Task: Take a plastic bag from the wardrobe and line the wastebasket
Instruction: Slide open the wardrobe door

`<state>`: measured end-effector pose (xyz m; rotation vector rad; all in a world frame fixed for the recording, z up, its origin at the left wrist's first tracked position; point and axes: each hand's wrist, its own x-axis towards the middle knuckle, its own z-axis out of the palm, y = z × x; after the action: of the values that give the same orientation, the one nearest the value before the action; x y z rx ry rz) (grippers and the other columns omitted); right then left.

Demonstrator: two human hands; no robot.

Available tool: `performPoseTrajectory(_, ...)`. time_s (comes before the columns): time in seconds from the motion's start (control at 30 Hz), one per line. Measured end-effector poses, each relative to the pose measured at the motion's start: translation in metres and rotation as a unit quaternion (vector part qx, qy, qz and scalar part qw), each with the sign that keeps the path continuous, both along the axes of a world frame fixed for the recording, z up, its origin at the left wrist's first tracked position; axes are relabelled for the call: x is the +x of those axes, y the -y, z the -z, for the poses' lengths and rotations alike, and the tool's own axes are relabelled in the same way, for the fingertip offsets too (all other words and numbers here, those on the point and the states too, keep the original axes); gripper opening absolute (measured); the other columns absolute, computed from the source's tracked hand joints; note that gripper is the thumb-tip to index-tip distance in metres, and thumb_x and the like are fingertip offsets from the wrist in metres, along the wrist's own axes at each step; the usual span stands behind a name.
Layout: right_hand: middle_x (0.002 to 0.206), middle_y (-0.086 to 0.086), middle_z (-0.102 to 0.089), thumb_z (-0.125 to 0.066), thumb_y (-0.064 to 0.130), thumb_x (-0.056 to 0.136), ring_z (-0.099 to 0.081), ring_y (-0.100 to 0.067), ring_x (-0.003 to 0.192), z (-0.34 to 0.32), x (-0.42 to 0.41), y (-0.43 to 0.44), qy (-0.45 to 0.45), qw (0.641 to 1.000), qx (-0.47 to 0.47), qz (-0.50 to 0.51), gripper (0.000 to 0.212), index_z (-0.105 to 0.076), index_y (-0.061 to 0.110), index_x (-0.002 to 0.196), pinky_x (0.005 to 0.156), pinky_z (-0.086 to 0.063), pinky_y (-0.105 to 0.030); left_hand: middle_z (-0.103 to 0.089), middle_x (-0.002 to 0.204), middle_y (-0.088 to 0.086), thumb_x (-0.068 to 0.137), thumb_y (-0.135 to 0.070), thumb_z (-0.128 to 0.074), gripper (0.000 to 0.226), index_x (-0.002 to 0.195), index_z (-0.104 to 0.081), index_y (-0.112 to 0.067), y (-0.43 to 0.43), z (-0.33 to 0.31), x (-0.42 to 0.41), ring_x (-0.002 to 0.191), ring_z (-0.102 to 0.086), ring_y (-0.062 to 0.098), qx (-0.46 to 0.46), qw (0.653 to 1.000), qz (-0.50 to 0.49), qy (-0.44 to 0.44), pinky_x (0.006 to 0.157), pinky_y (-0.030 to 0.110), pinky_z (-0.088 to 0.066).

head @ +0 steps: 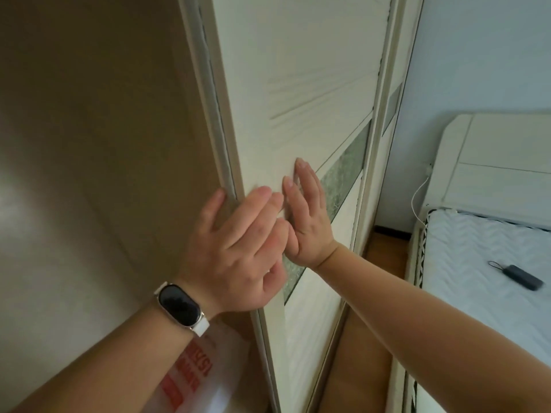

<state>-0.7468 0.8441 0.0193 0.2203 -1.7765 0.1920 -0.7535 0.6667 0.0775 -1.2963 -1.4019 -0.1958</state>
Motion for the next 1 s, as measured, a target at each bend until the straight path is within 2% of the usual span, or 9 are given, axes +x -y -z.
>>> performPoseTrajectory(0.27,0.146,-0.025,-0.025,-0.023,0.04,0.1,-0.028,-0.042,0.138,0.0,0.003,-0.007,0.026,0.998,-0.063,0.001,0.055,-0.013,0.022,0.151,0.105,-0.032,-0.061,-0.066,0.119,0.012,0.075,-0.027,-0.057,0.026,0.089,-0.07,-0.011,-0.017,-0.001,-0.008,0.125,-0.045,0.026,0.002,1.0,0.019,-0.005,0.105,0.052,-0.026)
performPoseTrajectory(0.57,0.146,-0.023,-0.028,-0.023,0.043,0.098,-0.032,-0.043,0.135,0.003,-0.012,-0.032,-0.002,0.998,-0.059,0.014,0.057,-0.018,0.023,0.15,0.104,-0.033,-0.058,-0.067,0.117,0.013,0.071,-0.029,-0.057,0.029,0.088,-0.072,-0.012,-0.042,0.005,-0.022,0.126,-0.042,0.025,0.026,0.999,0.043,-0.019,0.11,0.051,-0.02)
performPoseTrajectory(0.83,0.145,-0.022,-0.029,-0.024,0.046,0.097,-0.034,-0.042,0.134,0.004,-0.029,-0.08,-0.018,0.999,-0.047,-0.002,0.057,-0.021,0.023,0.149,0.104,-0.032,-0.058,-0.057,0.124,0.01,0.072,-0.03,-0.053,0.031,0.093,-0.067,-0.012,-0.084,0.006,-0.035,0.129,-0.039,0.024,0.027,0.999,0.03,-0.017,0.111,0.051,-0.019)
performPoseTrajectory(1.0,0.145,-0.022,-0.029,-0.025,0.047,0.097,-0.036,-0.044,0.132,0.005,-0.04,-0.111,-0.016,0.998,-0.062,-0.019,0.055,-0.035,0.016,0.141,0.101,-0.034,-0.06,-0.057,0.123,0.01,0.071,-0.028,-0.057,0.028,0.087,-0.072,-0.011,-0.117,0.009,-0.042,0.128,-0.039,0.025,0.026,0.999,0.006,-0.021,0.107,0.053,-0.024)
